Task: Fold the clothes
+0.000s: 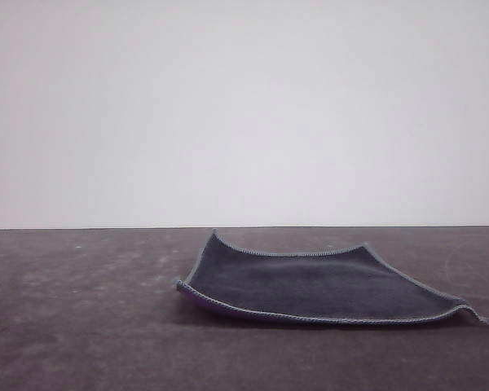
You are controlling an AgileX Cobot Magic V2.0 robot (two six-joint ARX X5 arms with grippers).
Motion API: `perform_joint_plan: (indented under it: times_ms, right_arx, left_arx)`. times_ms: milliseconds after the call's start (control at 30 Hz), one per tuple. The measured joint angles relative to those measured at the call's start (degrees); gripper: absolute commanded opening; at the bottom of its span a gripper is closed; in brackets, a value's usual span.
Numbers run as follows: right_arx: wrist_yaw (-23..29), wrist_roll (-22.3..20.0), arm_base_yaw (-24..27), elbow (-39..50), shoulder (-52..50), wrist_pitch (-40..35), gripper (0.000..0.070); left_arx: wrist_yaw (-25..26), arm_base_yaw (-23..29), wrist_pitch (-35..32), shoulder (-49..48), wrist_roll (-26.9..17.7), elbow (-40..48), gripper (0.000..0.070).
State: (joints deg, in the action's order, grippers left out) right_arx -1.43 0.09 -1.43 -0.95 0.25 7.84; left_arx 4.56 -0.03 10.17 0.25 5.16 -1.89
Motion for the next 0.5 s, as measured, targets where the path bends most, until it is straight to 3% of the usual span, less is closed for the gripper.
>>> perform_joint_plan:
  times_ms: [267,500]
  right_arx:
    - [-0.3,9.3,0.0,-1.6,2.9,0.6,0.0006]
    - [-3.4,11.9,0.0,-12.2,16.6,1.6,0.0005]
  left_arx:
    - [-4.3,0.0,1.8,3.5,5.4,-3.5,0.0013]
    - [-4.6,0.0,0.9,16.5,9.3,-15.5,0.0015]
